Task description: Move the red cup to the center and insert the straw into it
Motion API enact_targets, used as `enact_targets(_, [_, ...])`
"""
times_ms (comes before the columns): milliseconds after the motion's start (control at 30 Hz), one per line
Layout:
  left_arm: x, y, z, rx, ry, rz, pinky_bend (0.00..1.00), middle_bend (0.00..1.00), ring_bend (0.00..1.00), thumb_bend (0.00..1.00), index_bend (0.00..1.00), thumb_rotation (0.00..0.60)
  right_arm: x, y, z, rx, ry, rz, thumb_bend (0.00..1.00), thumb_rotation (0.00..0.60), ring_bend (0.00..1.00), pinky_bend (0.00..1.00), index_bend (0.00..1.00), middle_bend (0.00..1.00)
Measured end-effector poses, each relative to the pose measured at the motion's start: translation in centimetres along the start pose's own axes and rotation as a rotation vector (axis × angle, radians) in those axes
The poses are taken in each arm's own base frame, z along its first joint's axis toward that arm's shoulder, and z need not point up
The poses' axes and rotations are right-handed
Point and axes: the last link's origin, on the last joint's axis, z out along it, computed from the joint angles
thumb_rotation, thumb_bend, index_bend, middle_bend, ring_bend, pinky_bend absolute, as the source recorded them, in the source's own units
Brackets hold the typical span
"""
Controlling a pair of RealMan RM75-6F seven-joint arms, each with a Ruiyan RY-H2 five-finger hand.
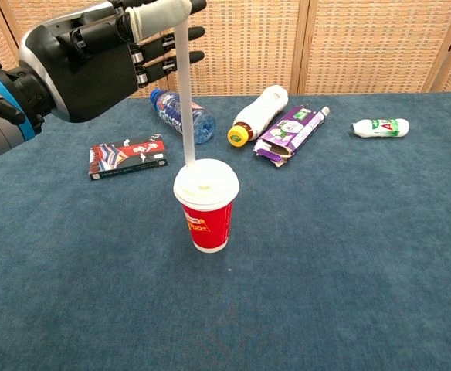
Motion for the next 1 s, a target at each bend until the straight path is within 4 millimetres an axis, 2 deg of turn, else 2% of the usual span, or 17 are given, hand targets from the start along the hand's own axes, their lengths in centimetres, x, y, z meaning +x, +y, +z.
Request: enact_targets(1000, [-0.3, -1.4, 0.5, 0.027, -0.004, -0.044, 0.0, 0.0, 0.0, 0.42, 0.64, 0.6, 0.2, 0.2, 0.0, -0.007, 0.004, 0.002, 0.0, 0.6, 0.0, 0.0, 0.06, 0.0])
